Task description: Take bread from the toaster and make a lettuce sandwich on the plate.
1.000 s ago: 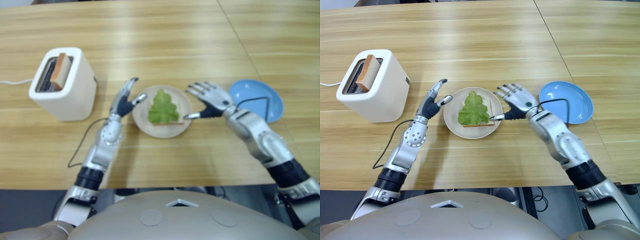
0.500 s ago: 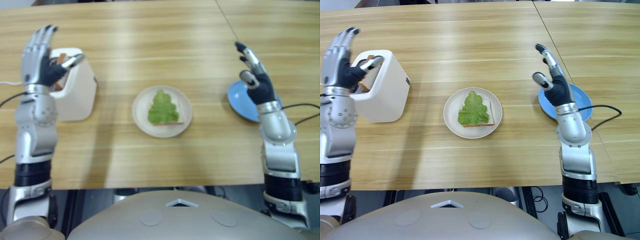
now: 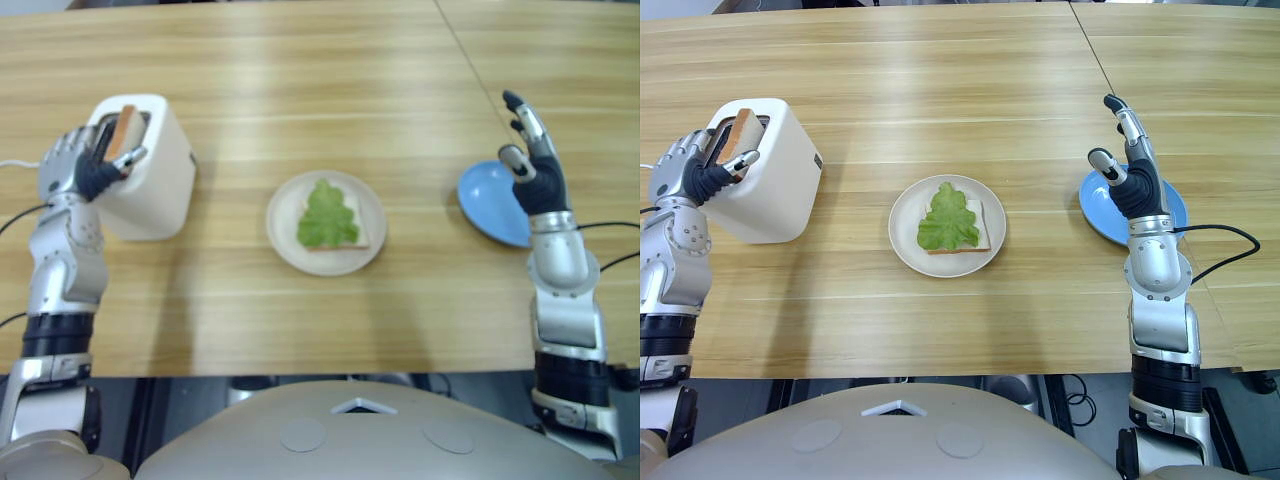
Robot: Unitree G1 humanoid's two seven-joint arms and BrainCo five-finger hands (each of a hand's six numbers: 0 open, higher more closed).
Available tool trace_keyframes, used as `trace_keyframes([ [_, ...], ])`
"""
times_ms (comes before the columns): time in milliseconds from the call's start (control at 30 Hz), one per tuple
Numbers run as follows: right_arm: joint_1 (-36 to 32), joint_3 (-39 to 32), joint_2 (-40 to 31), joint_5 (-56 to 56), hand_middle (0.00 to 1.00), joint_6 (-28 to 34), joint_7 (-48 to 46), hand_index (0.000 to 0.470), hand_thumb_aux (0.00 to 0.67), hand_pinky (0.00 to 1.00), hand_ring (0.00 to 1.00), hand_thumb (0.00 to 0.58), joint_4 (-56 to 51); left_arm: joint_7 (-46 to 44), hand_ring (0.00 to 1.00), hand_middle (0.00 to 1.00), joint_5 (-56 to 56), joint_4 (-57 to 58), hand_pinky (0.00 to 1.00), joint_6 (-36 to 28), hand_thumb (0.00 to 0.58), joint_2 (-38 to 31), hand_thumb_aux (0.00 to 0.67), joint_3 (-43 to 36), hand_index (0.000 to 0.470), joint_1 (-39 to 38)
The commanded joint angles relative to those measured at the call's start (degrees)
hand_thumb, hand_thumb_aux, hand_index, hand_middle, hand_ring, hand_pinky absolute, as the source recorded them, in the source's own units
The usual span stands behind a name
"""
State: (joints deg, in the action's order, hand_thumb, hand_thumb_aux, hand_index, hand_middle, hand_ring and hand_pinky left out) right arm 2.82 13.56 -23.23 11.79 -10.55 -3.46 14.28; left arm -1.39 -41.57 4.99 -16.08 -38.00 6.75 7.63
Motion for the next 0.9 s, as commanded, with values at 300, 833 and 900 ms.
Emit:
trace_keyframes([
  [300, 0.25, -0.07, -0.26, 1.61, 0.0, 0.47, 0.11, 0.0, 0.0, 0.0, 0.0, 0.0, -0.56, 5.26, 0.89, 0.89, 1.29, -2.78, 0.89, 0.32, 0.58, -0.71, 0.67, 1.82, 0.46, -0.11],
  [833, -0.06, -0.35, 1.06, 0.55, 0.0, 0.28, -0.17, 0.0, 0.0, 0.0, 0.0, 0.0, 1.36, 18.41, 1.0, 1.0, 5.5, -29.63, 1.0, 12.33, 0.58, 4.39, 0.67, 9.88, 0.46, -0.52],
  [900, -0.03, -0.47, 1.35, 0.44, 0.0, 0.33, -0.11, 0.0, 0.0, 0.0, 0.0, 0.0, 1.5, 15.6, 1.0, 1.0, 10.66, -30.57, 1.0, 14.05, 0.58, 6.52, 0.67, 8.36, 0.46, 0.83],
])
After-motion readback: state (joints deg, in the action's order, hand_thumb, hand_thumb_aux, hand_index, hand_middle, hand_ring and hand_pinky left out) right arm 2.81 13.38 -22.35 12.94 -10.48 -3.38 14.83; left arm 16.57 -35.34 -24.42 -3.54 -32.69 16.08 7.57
